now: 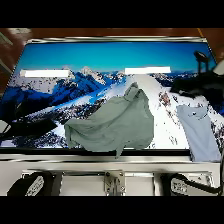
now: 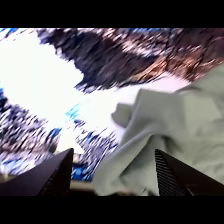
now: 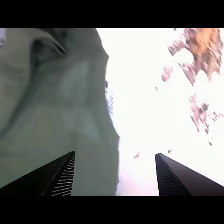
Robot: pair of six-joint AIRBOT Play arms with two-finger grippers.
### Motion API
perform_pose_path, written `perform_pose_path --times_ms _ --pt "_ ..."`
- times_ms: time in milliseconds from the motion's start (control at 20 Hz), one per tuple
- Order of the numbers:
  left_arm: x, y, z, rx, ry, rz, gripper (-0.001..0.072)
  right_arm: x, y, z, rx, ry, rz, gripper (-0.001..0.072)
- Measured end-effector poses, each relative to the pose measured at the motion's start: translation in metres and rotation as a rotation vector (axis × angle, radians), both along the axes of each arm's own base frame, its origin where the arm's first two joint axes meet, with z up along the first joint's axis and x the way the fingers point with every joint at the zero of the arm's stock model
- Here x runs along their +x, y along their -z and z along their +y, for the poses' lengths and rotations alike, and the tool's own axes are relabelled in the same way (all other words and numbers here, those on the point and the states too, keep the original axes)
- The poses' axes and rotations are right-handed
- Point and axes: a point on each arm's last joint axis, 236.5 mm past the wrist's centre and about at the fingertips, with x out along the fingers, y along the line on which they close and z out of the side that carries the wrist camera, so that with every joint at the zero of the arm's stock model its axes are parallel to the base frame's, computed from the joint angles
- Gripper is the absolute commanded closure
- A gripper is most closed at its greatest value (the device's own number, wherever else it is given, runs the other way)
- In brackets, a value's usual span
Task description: Fold the shirts.
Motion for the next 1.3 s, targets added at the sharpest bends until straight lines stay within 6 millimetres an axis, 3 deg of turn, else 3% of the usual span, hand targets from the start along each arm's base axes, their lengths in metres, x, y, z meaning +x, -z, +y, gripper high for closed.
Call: perform_pose_path --times_ms 100,150,350,500,550,750,800,850,950,1050,1100,1300 --pt "-0.038 0.017 0.005 -0.033 0.032 0.140 0.0106 -0.043 0.015 -0.033 0.029 0.081 0.111 0.0087" --pt "-0.053 0.025 0.003 -0.057 0.039 0.187 0.0106 -0.059 0.023 -0.038 0.064 0.114 0.144 0.0087" --pt "-0.080 0.048 -0.027 -0.200 0.028 0.258 0.0106 -0.101 0.055 -0.028 0.210 0.174 0.231 0.0086" --pt "-0.078 0.056 -0.046 -0.255 0.019 0.237 0.0107 -0.109 0.070 -0.018 0.276 0.193 0.239 0.0073" --pt "-0.076 0.058 -0.050 -0.261 0.014 0.229 0.0108 -0.108 0.073 -0.017 0.286 0.200 0.231 0.0034" --pt "-0.074 0.073 -0.061 -0.276 -0.001 0.257 0.0110 -0.108 0.083 -0.013 0.316 0.206 0.232 0.0034" --pt "-0.073 0.077 -0.064 -0.282 -0.006 0.267 0.0133 -0.110 0.087 -0.012 0.324 0.202 0.249 0.0033" --pt "-0.072 0.080 -0.067 -0.289 -0.010 0.274 0.0211 -0.111 0.089 -0.010 0.335 0.198 0.262 0.0034" --pt "-0.070 0.088 -0.070 -0.293 -0.021 0.291 0.0474 -0.114 0.096 -0.008 0.350 0.194 0.290 0.0034" --pt "-0.069 0.095 -0.071 -0.294 -0.042 0.308 0.0624 -0.118 0.102 -0.005 0.365 0.194 0.316 0.0034" --pt "-0.067 0.096 -0.071 -0.293 -0.051 0.308 0.0662 -0.122 0.107 -0.002 0.374 0.194 0.332 0.0034" --pt "-0.054 0.095 -0.068 -0.282 -0.061 0.283 0.0663 -0.148 0.128 0.030 0.425 0.131 0.414 0.0034"
